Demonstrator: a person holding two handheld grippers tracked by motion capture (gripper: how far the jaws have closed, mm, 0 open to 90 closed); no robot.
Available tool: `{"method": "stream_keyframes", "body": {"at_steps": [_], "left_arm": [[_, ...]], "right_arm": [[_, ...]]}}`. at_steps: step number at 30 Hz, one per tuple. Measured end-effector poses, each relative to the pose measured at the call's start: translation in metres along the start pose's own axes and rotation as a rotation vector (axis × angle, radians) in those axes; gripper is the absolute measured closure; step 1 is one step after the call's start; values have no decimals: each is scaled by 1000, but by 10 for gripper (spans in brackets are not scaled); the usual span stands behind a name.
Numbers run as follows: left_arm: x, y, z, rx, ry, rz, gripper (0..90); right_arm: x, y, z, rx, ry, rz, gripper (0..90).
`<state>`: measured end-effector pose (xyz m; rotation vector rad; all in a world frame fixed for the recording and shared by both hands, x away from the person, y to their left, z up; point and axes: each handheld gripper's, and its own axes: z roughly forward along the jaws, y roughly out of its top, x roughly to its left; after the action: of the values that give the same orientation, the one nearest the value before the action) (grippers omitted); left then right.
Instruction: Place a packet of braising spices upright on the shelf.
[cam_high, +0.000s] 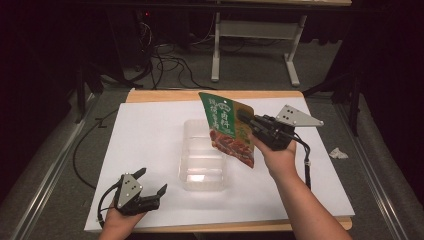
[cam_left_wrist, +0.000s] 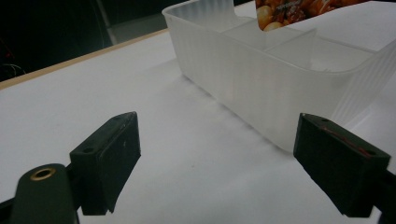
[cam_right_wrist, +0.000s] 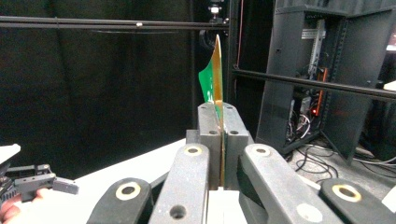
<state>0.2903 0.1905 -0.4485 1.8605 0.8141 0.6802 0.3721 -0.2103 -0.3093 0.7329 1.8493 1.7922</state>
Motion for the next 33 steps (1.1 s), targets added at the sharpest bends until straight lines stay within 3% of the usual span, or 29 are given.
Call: {"method": "stream_keyframes", "body": {"at_steps": [15,33], "left_arm": [[0,0,0,-3,-5,-12,153],[1,-1,0,0,-13,-14,153]], "right_arm": [[0,-9,33,-26,44,6,900],[2,-18,65,-34,61,27,900]]}}
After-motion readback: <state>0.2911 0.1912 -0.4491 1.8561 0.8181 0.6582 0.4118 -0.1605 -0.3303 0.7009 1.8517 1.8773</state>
